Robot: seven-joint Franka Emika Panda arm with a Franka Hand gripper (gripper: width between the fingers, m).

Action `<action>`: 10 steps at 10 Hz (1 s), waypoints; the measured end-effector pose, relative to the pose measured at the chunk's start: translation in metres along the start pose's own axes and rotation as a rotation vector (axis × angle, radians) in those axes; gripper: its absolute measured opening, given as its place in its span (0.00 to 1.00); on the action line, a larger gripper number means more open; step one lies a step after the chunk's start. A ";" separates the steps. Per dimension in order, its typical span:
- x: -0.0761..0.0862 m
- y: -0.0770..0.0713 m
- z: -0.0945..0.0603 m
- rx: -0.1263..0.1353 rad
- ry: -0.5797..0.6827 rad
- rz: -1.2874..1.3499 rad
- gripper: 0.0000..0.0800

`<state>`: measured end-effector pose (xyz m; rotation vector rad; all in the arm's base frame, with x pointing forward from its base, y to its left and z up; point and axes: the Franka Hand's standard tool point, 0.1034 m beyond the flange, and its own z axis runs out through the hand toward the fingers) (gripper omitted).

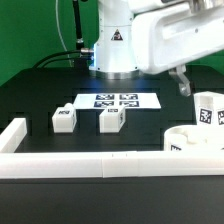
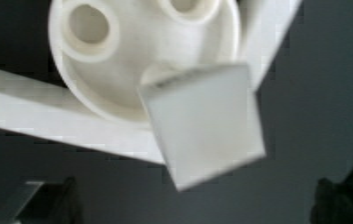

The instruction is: Assemble stool

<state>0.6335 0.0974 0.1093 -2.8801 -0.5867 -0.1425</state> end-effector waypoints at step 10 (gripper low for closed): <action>0.001 -0.009 0.028 -0.026 0.036 0.024 0.81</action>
Offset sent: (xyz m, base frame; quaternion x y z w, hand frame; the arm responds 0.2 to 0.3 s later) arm 0.0000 0.0000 0.0000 0.0000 0.0000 0.0000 1.0000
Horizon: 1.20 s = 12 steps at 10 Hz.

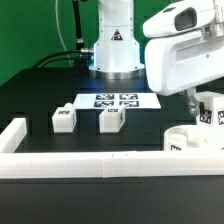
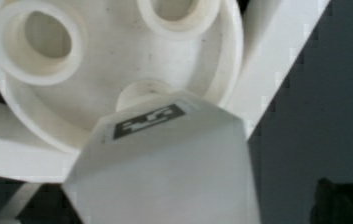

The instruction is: Assemble stool

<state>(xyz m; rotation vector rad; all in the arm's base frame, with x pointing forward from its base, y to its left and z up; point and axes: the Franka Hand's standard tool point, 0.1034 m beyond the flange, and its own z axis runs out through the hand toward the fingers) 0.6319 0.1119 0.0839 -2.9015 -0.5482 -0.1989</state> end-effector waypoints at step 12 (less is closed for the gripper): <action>0.002 0.004 -0.001 0.068 0.087 1.163 0.45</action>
Offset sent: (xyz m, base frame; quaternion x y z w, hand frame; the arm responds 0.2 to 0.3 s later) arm 0.0000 0.0000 0.0000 0.0000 0.0000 0.1938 0.9810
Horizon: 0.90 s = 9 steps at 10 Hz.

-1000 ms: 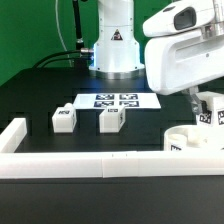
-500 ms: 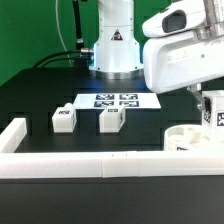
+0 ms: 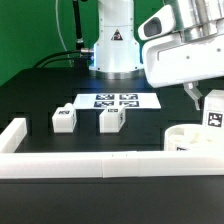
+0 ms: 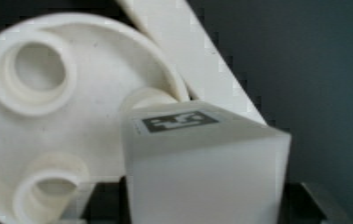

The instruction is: Assemble stool

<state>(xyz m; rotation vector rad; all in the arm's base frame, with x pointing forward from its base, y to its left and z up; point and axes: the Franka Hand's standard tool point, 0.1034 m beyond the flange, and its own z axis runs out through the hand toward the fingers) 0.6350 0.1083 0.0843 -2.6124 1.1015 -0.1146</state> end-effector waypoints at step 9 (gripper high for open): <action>-0.006 -0.004 0.003 0.069 -0.053 0.845 0.44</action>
Offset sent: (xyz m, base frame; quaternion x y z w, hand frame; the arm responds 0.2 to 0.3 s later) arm 0.0000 0.0000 0.0000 0.0000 0.0000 0.1938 0.9810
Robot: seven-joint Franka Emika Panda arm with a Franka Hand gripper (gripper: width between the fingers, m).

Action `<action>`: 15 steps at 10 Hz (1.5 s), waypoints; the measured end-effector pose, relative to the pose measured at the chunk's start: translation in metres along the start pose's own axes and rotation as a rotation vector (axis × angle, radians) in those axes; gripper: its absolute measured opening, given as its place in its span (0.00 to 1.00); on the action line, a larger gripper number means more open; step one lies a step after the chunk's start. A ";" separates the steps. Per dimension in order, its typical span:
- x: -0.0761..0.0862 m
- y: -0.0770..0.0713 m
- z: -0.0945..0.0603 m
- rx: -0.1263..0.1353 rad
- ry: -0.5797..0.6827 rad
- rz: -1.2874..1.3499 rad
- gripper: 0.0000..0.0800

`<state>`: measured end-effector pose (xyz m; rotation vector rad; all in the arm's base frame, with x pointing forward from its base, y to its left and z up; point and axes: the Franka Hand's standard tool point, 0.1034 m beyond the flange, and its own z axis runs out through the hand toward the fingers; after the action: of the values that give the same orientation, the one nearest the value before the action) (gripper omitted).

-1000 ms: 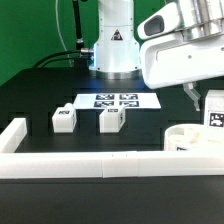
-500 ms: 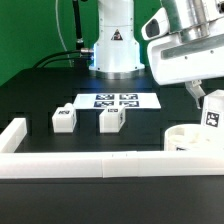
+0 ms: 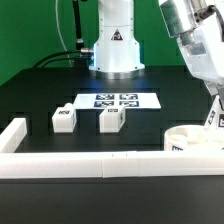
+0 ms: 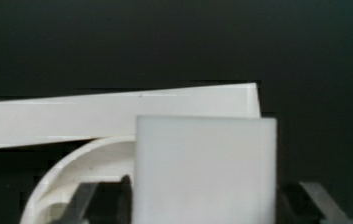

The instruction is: Assemble stool

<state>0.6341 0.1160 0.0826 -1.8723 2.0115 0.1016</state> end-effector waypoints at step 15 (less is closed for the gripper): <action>-0.018 0.002 -0.022 -0.178 -0.066 -1.393 0.81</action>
Offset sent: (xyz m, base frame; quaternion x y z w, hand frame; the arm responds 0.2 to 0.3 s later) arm 0.0000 0.0000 0.0000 0.0000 0.0000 -0.0650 0.9979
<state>0.6278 0.1262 0.1083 -2.8447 0.3203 -0.0527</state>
